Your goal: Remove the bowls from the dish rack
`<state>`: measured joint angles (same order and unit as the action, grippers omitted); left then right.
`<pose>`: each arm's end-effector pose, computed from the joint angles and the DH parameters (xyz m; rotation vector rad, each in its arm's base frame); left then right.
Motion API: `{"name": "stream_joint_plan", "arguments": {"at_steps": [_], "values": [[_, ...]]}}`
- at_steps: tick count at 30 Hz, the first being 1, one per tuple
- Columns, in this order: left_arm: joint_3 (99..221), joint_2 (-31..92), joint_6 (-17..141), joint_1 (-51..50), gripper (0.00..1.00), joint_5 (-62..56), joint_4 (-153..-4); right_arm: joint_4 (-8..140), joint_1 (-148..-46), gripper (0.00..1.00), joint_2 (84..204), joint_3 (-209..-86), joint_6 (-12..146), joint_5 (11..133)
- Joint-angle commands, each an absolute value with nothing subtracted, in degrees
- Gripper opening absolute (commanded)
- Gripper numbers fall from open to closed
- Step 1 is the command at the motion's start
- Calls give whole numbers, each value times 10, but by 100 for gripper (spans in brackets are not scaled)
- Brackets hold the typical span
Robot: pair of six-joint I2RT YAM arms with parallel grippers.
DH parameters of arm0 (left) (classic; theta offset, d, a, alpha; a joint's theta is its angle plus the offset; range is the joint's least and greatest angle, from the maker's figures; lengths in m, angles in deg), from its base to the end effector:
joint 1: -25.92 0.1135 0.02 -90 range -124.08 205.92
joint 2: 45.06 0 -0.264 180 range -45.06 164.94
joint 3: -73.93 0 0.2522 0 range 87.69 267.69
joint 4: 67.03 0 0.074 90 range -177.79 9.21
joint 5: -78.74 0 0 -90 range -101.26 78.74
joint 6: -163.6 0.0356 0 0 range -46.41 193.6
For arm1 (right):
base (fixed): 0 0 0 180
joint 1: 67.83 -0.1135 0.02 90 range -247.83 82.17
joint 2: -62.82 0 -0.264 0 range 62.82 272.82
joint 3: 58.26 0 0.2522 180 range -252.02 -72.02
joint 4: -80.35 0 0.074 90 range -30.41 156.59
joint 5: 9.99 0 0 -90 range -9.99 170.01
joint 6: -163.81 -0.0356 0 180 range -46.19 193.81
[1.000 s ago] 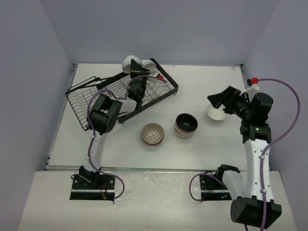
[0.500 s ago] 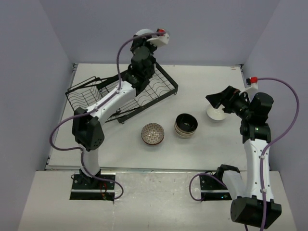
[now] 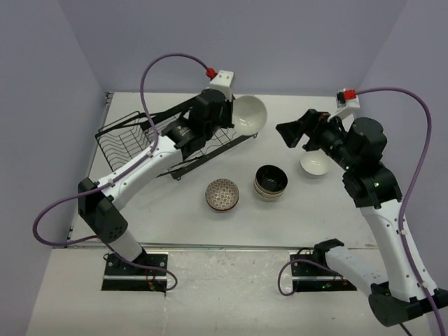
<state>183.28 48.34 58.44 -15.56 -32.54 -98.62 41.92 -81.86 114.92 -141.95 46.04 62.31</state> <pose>0.2943 -0.2429 0.4174 0.1619 1.8320 -0.3540 0.1718 0.0541 0.4411 -0.0304 1.7500 0.8009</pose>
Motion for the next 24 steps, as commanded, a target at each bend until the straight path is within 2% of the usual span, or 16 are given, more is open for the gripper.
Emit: {"name": "stream_joint_plan", "arguments": {"at_steps": [1,4,5,7,8,11,13,14,16,17,19,22,24], "values": [[1788,472,460,-185,0,-250,-945,373,-871,92,1194,-1464,489,795],[1765,468,442,-216,0,-260,-928,335,-905,82,1242,-1500,510,874],[1765,472,440,-221,0,-262,-927,314,-910,73,1255,-1508,515,884],[1768,477,436,-230,0,-264,-928,295,-928,67,1291,-1525,521,902],[1772,483,436,-232,0,-264,-929,276,-934,60,1302,-1531,524,926],[1780,488,434,-236,0,-266,-934,240,-959,52,1351,-1548,532,962],[1780,488,438,-237,0,-268,-934,235,-965,50,1373,-1548,536,970],[1780,488,439,-237,0,-270,-934,233,-968,42,1379,-1548,536,978],[1778,486,442,-237,0,-274,-935,232,-972,33,1388,-1548,536,983],[1778,486,446,-237,0,-278,-936,233,-973,18,1390,-1548,536,985],[1777,485,449,-237,0,-291,-941,233,-975,8,1392,-1550,534,988],[1776,483,455,-236,0,-302,-945,234,-977,0,1392,-1553,532,990],[1777,482,460,-236,0,-302,-945,234,-979,0,1393,-1553,530,990]]}}
